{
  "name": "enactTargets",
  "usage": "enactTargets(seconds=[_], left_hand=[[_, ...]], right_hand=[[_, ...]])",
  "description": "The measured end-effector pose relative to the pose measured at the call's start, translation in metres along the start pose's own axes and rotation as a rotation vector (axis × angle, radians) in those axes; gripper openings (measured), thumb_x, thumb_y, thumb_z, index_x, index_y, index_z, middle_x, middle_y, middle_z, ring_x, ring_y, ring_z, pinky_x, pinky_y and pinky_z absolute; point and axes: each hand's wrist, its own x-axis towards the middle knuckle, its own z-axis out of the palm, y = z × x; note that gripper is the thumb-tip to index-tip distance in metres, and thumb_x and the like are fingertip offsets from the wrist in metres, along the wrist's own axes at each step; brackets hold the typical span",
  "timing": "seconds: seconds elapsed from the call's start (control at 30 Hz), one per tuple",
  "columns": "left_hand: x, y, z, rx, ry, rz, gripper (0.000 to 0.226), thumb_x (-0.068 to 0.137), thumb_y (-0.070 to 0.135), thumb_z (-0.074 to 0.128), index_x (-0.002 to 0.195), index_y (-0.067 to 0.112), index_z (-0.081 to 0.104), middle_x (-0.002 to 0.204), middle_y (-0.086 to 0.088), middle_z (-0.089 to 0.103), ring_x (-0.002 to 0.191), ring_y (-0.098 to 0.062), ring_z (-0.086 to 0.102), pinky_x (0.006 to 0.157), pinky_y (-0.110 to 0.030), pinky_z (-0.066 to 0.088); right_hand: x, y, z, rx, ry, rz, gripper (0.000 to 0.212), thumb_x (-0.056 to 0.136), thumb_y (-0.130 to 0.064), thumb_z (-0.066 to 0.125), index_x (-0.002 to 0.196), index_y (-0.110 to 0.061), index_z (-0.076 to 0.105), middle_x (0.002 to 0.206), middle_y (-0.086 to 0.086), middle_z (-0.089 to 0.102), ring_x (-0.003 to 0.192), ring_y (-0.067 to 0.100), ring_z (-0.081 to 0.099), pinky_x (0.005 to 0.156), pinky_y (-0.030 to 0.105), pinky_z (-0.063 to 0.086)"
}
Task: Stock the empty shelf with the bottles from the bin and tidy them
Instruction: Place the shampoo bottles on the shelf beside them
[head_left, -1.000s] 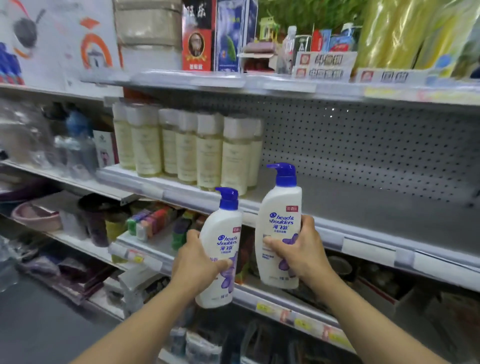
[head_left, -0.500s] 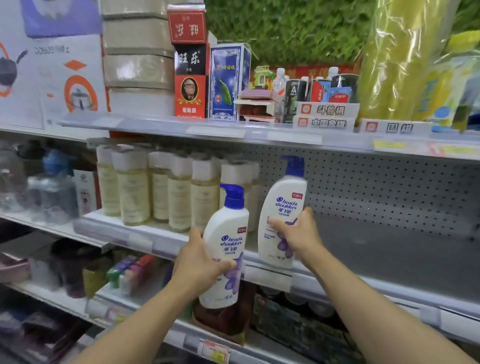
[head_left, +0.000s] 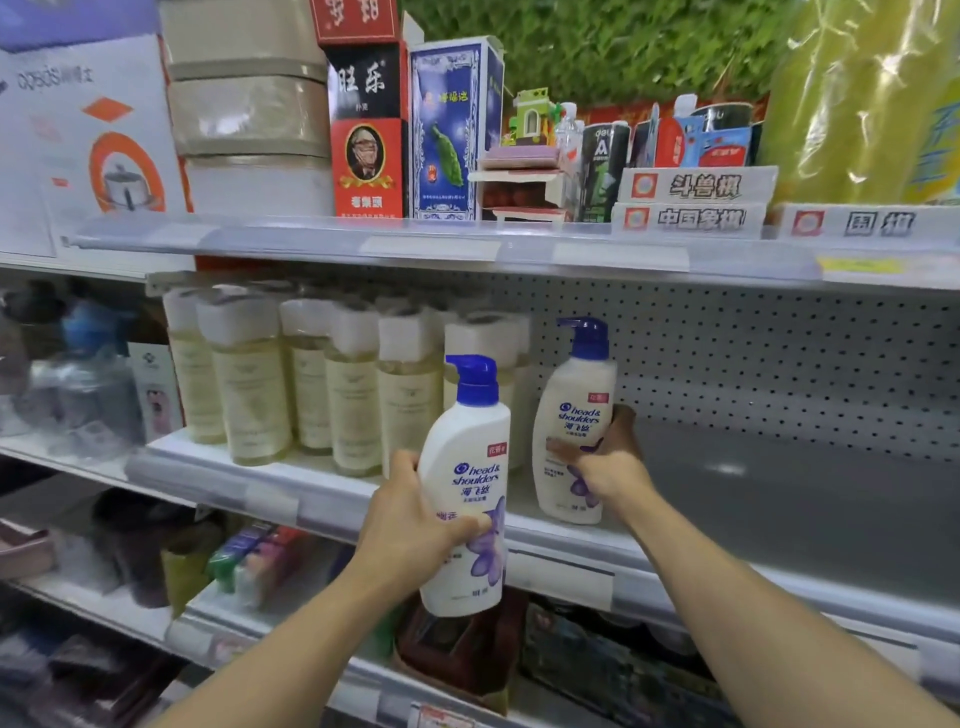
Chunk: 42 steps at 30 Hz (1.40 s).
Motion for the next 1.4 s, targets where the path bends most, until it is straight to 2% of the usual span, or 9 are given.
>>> enactTargets(seconds=[0.23,0.3,0.4,0.63,0.83,0.97,1.13,1.33,1.4], left_hand=[[0.009,0.012,0.006,-0.011,-0.016,0.045,0.063,0.063,0.02,0.086,0.105,0.019,0.039,0.093,0.01,0.06,0.082,-0.003,0.058,0.06,-0.019,0.047],[0.01,0.015,0.009,-0.016,-0.013,0.048,0.065,0.063,0.02,0.087,0.107,0.019,0.039,0.093,0.01,0.06,0.082,-0.005,0.059,0.063,-0.023,0.049],[0.011,0.021,0.014,-0.029,-0.009,0.067,0.064,0.063,0.019,0.086,0.107,0.017,0.04,0.092,0.011,0.058,0.08,-0.003,0.057,0.059,-0.019,0.045],[0.022,0.032,0.031,-0.046,-0.029,0.093,0.067,0.061,0.021,0.088,0.108,0.018,0.04,0.098,0.008,0.061,0.087,-0.008,0.06,0.065,-0.023,0.049],[0.034,0.049,0.051,-0.113,-0.097,0.072,0.064,0.064,0.021,0.086,0.109,0.016,0.04,0.1,0.004,0.062,0.088,-0.011,0.062,0.067,-0.028,0.054],[0.047,0.061,0.068,-0.172,-0.082,0.052,0.064,0.063,0.02,0.087,0.105,0.01,0.041,0.097,0.0,0.063,0.086,-0.015,0.063,0.067,-0.03,0.054],[0.064,0.057,0.091,-0.196,-0.133,0.021,0.035,0.065,0.011,0.085,0.093,0.004,0.066,0.092,-0.01,0.072,0.081,-0.022,0.069,0.078,-0.043,0.058],[0.075,0.049,0.103,-0.223,-0.163,0.057,0.033,0.071,0.004,0.08,0.089,0.015,0.055,0.095,-0.008,0.067,0.091,-0.025,0.065,0.083,-0.037,0.053],[0.078,0.045,0.104,-0.211,-0.186,0.075,0.041,0.071,0.007,0.081,0.1,0.013,0.053,0.096,-0.003,0.067,0.091,-0.021,0.065,0.084,-0.037,0.054]], right_hand=[[0.014,0.0,-0.007,-0.145,-0.106,-0.069,0.053,0.075,-0.016,0.079,0.116,-0.01,0.046,0.1,0.013,0.067,0.06,0.02,0.06,0.041,0.022,0.046],[0.012,0.004,-0.011,-0.283,-0.152,-0.064,0.055,0.07,-0.012,0.082,0.115,-0.009,0.051,0.109,0.01,0.067,0.077,0.017,0.064,0.059,0.028,0.056],[0.005,0.008,-0.017,-0.422,-0.167,-0.036,0.053,0.073,-0.014,0.081,0.116,-0.006,0.051,0.115,0.006,0.063,0.103,0.022,0.061,0.087,0.031,0.05],[0.017,0.007,-0.015,-0.434,-0.082,-0.05,0.036,0.082,-0.01,0.069,0.11,-0.005,0.046,0.105,0.006,0.061,0.104,0.026,0.06,0.076,0.025,0.042],[0.019,0.019,-0.032,-0.453,-0.031,0.001,0.061,0.082,-0.016,0.071,0.132,-0.004,0.038,0.105,0.009,0.05,0.095,0.023,0.052,0.084,0.032,0.045],[0.009,0.031,-0.053,-0.507,-0.032,-0.001,0.064,0.081,-0.019,0.073,0.133,-0.009,0.038,0.122,0.014,0.052,0.109,0.027,0.054,0.085,0.029,0.044],[0.003,0.041,-0.067,-0.53,-0.029,0.015,0.06,0.081,-0.021,0.074,0.131,-0.013,0.04,0.125,0.012,0.048,0.103,0.023,0.052,0.085,0.029,0.045],[0.003,0.046,-0.068,-0.549,-0.026,0.007,0.058,0.083,-0.017,0.07,0.132,-0.015,0.038,0.125,0.009,0.044,0.1,0.022,0.051,0.089,0.032,0.047],[0.001,0.045,-0.07,-0.569,-0.042,-0.022,0.058,0.084,-0.019,0.068,0.133,-0.017,0.037,0.125,0.008,0.044,0.105,0.023,0.052,0.088,0.032,0.047]])
